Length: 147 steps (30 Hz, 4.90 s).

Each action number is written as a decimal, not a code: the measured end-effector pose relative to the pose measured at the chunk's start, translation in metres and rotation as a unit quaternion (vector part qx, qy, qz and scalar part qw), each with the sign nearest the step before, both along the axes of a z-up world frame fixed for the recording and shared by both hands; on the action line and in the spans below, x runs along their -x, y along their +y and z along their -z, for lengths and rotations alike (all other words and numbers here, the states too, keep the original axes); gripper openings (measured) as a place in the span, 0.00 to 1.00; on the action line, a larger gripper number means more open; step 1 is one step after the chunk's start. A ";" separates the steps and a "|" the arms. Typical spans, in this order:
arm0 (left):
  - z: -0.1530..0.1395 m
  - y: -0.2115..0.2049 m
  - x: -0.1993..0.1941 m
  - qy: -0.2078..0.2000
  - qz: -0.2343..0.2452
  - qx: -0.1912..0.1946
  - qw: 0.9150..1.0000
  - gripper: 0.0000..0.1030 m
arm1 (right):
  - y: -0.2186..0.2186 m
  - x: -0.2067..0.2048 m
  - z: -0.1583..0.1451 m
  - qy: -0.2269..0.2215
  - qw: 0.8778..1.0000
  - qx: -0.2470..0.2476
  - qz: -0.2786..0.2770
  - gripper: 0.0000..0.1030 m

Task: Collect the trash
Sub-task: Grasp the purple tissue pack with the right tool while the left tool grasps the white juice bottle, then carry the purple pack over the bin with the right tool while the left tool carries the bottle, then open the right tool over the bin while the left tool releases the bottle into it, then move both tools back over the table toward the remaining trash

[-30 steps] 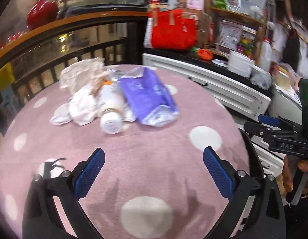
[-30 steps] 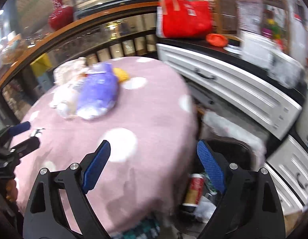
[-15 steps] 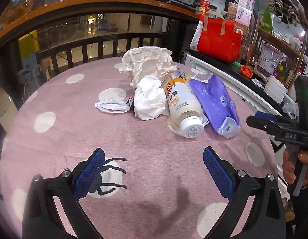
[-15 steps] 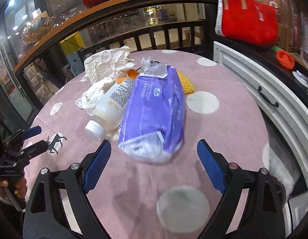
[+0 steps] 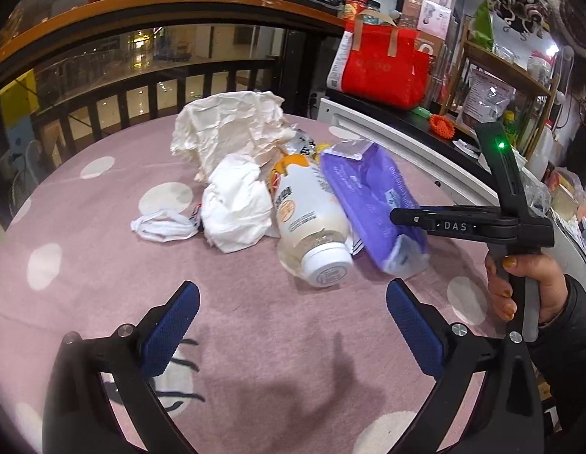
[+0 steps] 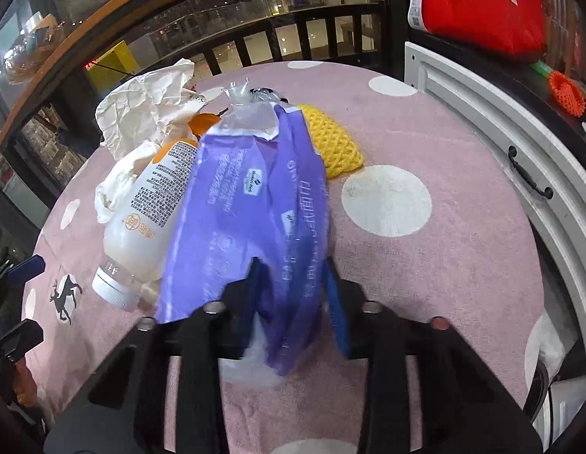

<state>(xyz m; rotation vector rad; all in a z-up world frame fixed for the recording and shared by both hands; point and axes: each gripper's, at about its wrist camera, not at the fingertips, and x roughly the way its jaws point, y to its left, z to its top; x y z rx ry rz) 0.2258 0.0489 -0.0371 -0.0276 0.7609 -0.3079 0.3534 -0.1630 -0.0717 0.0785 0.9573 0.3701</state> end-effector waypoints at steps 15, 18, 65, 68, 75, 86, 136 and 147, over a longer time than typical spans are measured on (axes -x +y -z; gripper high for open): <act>0.014 -0.035 -0.056 0.048 0.015 0.000 0.999 0.80 | -0.037 0.055 -0.035 -0.079 0.996 0.005 0.033 0.07; 0.020 -0.042 -0.073 0.066 0.012 -0.006 0.998 0.72 | -0.048 0.073 -0.040 -0.089 0.995 0.012 0.042 0.07; -0.014 -0.182 0.039 0.037 0.173 0.071 0.982 0.59 | -0.240 0.249 0.040 -0.002 0.962 0.034 0.270 0.07; -0.009 -0.208 0.047 0.045 0.202 0.072 0.976 0.59 | -0.251 0.244 0.074 0.039 0.958 0.029 0.284 0.07; 0.012 -0.262 0.063 0.083 0.257 0.068 0.960 0.59 | -0.268 0.230 0.153 0.127 0.937 0.010 0.327 0.37; 0.078 -0.334 0.082 0.156 0.311 0.015 0.937 0.59 | -0.315 0.281 0.103 0.054 0.911 0.028 0.407 0.56; 0.012 -0.201 0.074 0.001 0.182 -0.027 0.983 0.93 | -0.195 0.223 -0.007 -0.063 0.962 0.025 0.265 0.77; 0.009 -0.051 0.012 0.007 -0.003 -0.034 0.999 0.93 | -0.082 0.162 -0.027 -0.067 0.990 0.015 0.123 0.77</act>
